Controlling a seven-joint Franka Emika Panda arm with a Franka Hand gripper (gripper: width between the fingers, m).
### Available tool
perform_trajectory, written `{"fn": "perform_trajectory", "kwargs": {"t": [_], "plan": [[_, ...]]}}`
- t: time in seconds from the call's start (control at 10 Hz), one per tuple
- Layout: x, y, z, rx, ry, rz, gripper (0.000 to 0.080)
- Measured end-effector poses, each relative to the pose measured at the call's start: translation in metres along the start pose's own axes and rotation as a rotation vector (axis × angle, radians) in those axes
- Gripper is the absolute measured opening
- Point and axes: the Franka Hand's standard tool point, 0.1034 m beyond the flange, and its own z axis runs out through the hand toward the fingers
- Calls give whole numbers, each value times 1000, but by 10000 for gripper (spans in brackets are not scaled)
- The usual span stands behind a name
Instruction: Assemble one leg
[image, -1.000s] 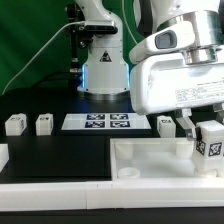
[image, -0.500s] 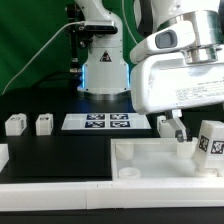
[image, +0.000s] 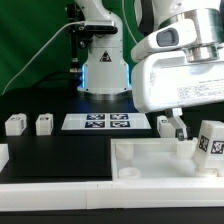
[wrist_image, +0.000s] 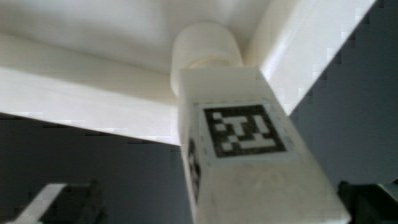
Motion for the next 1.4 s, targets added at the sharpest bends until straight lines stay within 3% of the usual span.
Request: {"fn": "perform_trajectory", "kwargs": {"t": [0.2,0.4,0.7,0.9,1.0,1.2,1.4], "plan": [[3,0,-10,8,-31,-3,649],[1,-1,-8,14,-49,-2,649],[-4,-15,-10,80,-287,22,649],[-10,-17,-14,127,-513,21,649],[-2,-10,-11,130,-513,15,649],[-5,4,-11,119,-513,31,649],[-6,2,-10,121,-515,28,649]]}}
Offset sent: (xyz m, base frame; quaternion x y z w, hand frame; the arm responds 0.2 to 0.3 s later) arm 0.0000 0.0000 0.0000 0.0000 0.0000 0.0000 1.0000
